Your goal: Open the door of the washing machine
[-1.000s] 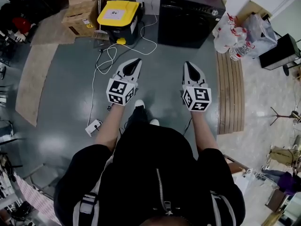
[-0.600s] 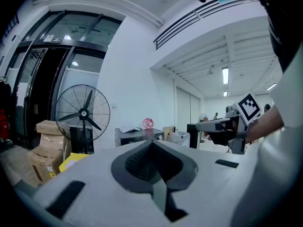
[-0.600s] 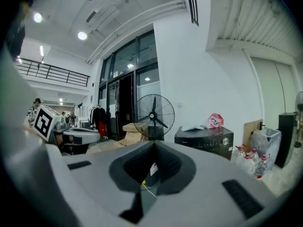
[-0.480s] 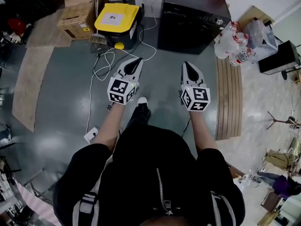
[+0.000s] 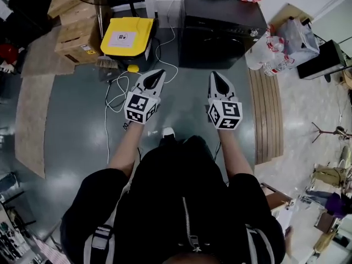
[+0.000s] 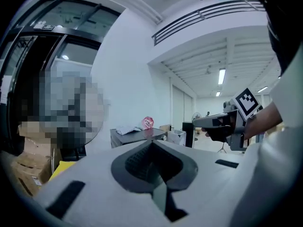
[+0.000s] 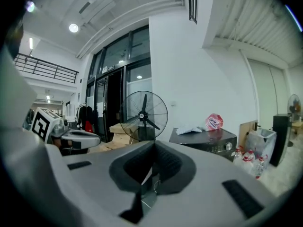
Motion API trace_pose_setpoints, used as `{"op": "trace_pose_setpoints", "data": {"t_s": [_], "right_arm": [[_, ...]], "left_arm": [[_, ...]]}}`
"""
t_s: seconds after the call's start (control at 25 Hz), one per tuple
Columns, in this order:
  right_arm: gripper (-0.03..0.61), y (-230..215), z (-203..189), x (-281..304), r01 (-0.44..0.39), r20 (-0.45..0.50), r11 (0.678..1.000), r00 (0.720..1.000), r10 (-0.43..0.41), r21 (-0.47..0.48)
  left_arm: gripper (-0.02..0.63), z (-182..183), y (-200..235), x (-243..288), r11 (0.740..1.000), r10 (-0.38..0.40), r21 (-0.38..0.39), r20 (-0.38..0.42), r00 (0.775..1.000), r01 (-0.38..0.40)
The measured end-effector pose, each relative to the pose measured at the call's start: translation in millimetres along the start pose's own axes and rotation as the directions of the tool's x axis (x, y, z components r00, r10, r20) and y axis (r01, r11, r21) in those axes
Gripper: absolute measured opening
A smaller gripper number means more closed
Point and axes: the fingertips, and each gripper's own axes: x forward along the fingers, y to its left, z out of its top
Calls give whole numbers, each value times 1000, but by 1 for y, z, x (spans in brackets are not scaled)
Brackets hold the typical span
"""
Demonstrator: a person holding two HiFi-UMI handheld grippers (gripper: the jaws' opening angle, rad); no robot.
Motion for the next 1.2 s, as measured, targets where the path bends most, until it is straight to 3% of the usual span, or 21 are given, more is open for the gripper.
{"op": "trace_pose_setpoints", "data": {"t_s": [0.4,0.96,1.2], "right_arm": [[3,-46,-12,66,56,-33,997,998,-55,56],[5,-159,-14,229,0,-84,997,996,7,79],[5,-196,-11,285,-43,-127,996,990,53,82]], "left_arm": [[2,-5,35,73,999,-34,-10,-9,999,33],[2,7,113,249,1000,24,-14,-55,998,-25],[2,11,136,299,998,61,-25,-87,994,-63]]}}
